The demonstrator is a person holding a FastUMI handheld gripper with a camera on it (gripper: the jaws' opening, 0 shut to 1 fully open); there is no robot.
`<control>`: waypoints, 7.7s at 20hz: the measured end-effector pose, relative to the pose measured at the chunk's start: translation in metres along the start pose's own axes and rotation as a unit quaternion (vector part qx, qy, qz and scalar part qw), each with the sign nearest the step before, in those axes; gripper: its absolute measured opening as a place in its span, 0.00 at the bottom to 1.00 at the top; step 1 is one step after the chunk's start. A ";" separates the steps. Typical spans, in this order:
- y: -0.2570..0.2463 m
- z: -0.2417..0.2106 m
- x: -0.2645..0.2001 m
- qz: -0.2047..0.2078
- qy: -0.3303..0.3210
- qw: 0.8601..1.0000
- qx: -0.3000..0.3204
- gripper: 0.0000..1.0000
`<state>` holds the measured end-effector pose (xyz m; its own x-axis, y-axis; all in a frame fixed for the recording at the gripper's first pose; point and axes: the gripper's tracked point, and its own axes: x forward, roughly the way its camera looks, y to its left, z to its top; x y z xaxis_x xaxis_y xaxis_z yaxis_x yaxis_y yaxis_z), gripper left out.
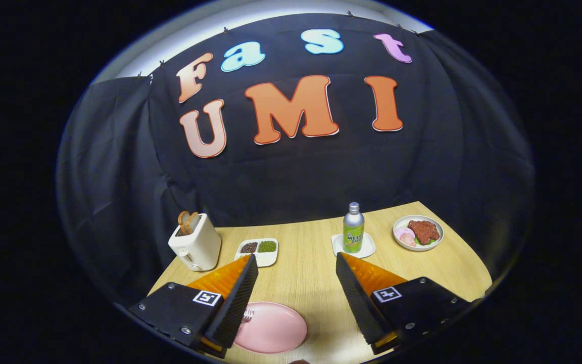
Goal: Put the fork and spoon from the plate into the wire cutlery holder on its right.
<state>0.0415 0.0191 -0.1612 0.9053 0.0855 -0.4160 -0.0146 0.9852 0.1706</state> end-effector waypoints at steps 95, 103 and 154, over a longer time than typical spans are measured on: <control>-0.157 -0.105 -0.008 -0.096 0.257 0.961 0.034 0.10; -0.138 0.017 -0.012 -0.070 0.048 0.996 0.022 0.49; -0.042 0.184 -0.082 -0.018 -0.221 0.973 -0.059 0.97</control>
<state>0.0459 -0.0567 0.0300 0.9999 0.0048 0.0100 -0.0053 0.9988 0.0488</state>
